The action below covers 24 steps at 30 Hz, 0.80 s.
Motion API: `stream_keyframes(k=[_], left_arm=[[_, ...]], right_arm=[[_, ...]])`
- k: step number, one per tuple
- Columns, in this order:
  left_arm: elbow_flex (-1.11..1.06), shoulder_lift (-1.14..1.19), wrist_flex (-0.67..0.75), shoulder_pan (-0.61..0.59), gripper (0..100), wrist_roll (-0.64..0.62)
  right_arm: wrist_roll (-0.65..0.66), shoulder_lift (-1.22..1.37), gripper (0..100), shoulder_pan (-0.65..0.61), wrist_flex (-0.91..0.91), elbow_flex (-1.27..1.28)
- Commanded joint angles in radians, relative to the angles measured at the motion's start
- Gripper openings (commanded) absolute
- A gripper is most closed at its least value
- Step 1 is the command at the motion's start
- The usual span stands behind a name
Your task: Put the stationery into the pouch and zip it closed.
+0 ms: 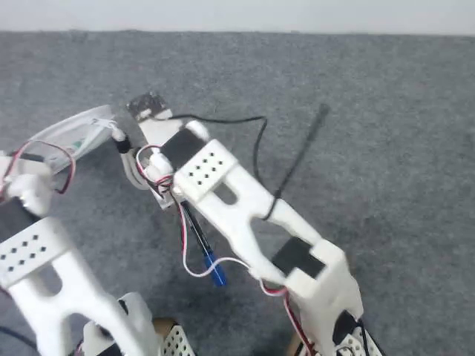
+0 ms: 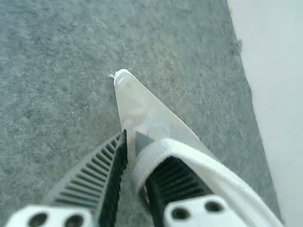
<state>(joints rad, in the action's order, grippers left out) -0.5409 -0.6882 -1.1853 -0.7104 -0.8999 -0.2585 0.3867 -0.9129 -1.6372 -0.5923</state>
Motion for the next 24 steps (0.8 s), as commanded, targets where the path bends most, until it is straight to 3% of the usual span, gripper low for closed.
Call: stream_keyframes(k=[1,11,24], left_arm=[[0.008,-0.058,0.034,0.063,1,0.032],[0.067,-0.06,-0.051,0.265,1,0.095],[0.079,-0.058,-0.064,0.506,1,0.212]], right_arm=[[-0.012,-0.179,0.6,0.047,-0.038,-0.023],[-0.012,-0.506,0.6,0.128,-0.153,-0.014],[-0.014,-0.888,0.6,0.159,-0.12,0.184]])
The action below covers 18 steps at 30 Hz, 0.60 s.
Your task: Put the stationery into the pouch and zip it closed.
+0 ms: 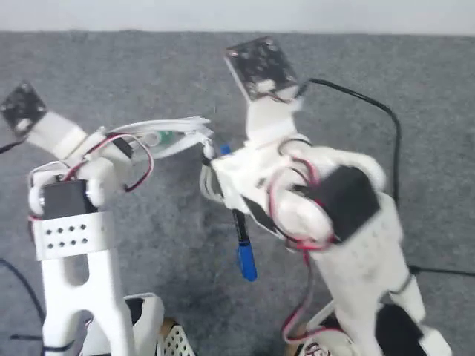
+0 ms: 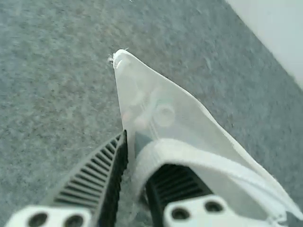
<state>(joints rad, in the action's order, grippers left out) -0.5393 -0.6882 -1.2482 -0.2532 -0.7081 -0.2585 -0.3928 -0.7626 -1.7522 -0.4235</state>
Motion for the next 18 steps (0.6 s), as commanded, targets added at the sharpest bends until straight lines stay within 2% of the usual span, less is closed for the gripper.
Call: stream_keyframes(k=[1,7,18], left_arm=[[0.077,-0.058,-0.002,0.052,1,0.02],[0.077,-0.054,-0.002,0.055,1,0.02],[0.062,-0.058,0.003,0.054,1,0.02]], right_arm=[[-0.014,-0.134,0.6,0.008,0.016,0.04],[-0.018,-0.311,0.6,0.007,0.234,0.279],[-0.021,-0.667,0.6,0.005,0.823,0.848]])
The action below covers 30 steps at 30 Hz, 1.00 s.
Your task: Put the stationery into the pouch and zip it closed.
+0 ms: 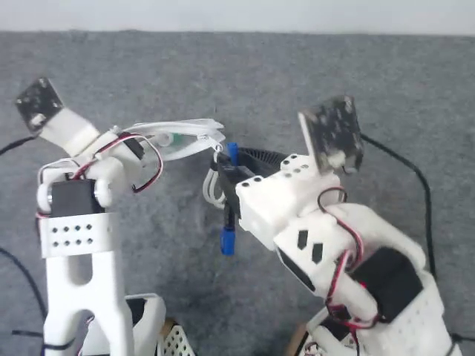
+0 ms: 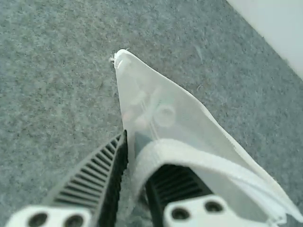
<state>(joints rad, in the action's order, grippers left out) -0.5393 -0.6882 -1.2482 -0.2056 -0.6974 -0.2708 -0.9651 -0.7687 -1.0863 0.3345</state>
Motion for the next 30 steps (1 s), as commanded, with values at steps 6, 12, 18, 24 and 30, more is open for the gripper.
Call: stream_keyframes(k=[6,12,18,24,30], left_arm=[[0.062,-0.058,0.005,0.006,1,0.009],[0.062,-0.058,0.005,0.005,1,0.009],[0.062,-0.058,0.003,0.005,1,0.009],[0.062,-0.058,0.002,0.003,1,0.009],[0.062,-0.058,0.002,0.003,1,0.009]], right_arm=[[-0.009,-0.262,0.6,0.012,0.521,0.382],[-0.009,-0.398,0.6,0.012,0.901,0.646],[-0.008,-0.456,0.6,0.01,1.211,0.812],[-0.002,-0.456,0.6,0.013,1.377,0.881],[0.0,-0.455,0.6,0.018,1.394,0.885]])
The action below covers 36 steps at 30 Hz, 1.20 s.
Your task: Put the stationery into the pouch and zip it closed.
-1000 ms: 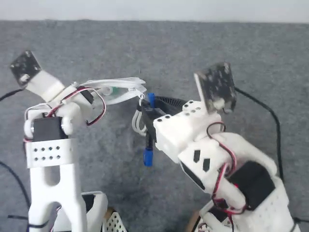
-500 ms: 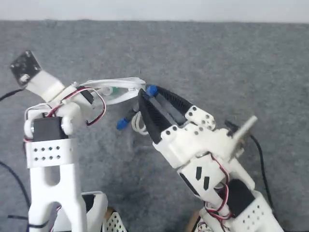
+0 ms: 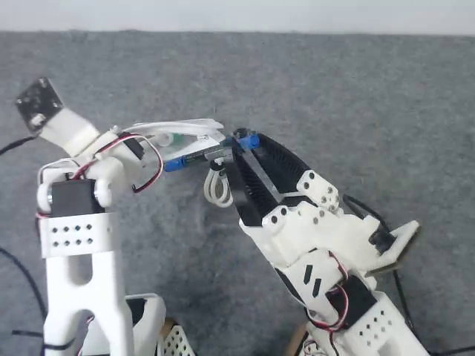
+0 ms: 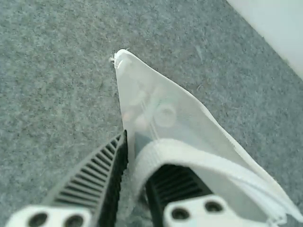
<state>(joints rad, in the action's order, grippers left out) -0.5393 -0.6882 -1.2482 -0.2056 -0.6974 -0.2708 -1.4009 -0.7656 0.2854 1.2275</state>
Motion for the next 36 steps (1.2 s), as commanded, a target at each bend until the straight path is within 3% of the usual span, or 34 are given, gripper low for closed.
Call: stream_keyframes(k=[1,8,17,22,36], left_arm=[[0.062,-0.058,0.002,0.003,1,0.009],[0.062,-0.057,0.002,0.003,1,0.009],[0.062,-0.054,0.002,0.003,1,0.009],[0.062,-0.054,0.002,0.003,1,0.009],[0.061,-0.054,0.0,0.003,1,0.009]], right_arm=[[0.002,-0.019,0.6,0.015,0.022,-0.008],[0.092,0.008,0.6,0.015,0.035,-0.014],[0.098,0.251,0.6,0.079,0.294,-0.014],[0.109,0.34,0.6,0.081,0.338,-0.014],[0.445,0.444,0.6,-0.025,0.335,0.018]])
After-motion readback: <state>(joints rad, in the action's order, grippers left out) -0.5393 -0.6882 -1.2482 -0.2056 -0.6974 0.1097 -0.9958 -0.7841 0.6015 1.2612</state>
